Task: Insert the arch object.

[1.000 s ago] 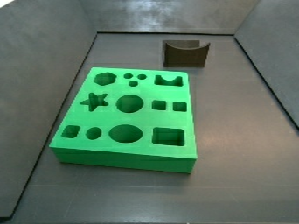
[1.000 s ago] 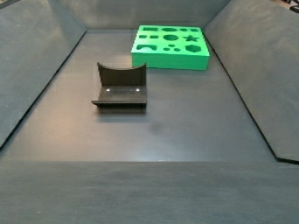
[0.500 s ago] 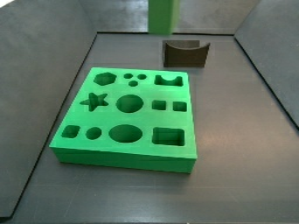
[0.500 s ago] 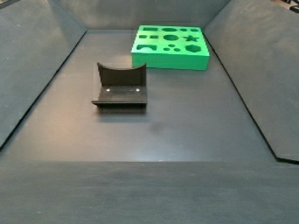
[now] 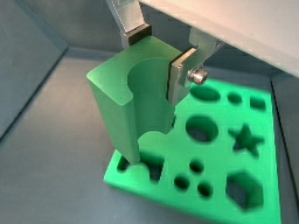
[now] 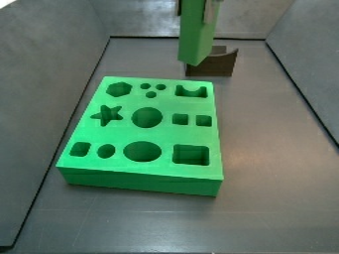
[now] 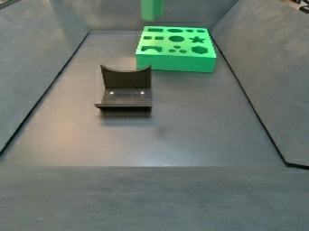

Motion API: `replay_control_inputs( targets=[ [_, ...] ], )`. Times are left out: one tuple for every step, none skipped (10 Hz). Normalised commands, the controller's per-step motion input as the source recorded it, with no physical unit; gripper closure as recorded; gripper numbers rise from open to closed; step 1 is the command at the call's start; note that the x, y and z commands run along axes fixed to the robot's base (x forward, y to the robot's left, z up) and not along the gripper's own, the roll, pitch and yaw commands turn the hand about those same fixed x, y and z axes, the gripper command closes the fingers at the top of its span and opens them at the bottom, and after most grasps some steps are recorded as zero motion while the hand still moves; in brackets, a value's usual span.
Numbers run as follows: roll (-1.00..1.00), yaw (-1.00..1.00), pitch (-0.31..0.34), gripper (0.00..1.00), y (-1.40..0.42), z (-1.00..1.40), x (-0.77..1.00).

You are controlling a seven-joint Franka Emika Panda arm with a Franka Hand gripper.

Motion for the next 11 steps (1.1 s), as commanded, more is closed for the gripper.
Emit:
replay_control_inputs(
  targets=[
    [-0.13, -0.59, 0.004, 1.00, 0.27, -0.25, -0.05],
    [-0.12, -0.93, 0.000, 1.00, 0.00, -0.22, 0.00],
    [-0.09, -1.00, 0.000, 1.00, 0.00, -0.19, 0.00],
    [-0.09, -1.00, 0.000, 1.00, -0.01, -0.16, 0.00],
    [-0.08, -1.00, 0.000, 1.00, -0.01, -0.17, 0.00],
    [-0.07, -1.00, 0.000, 1.00, -0.01, -0.18, 0.00],
    [-0.07, -1.00, 0.000, 1.00, 0.00, -0.19, 0.00],
    [-0.06, -1.00, 0.000, 1.00, 0.00, -0.19, 0.00],
    [-0.07, -1.00, 0.000, 1.00, 0.00, -0.19, 0.00],
    [-0.07, -1.00, 0.000, 1.00, 0.00, -0.18, 0.00],
    [-0.07, -1.00, 0.000, 1.00, 0.00, -0.19, 0.00]
  ],
)
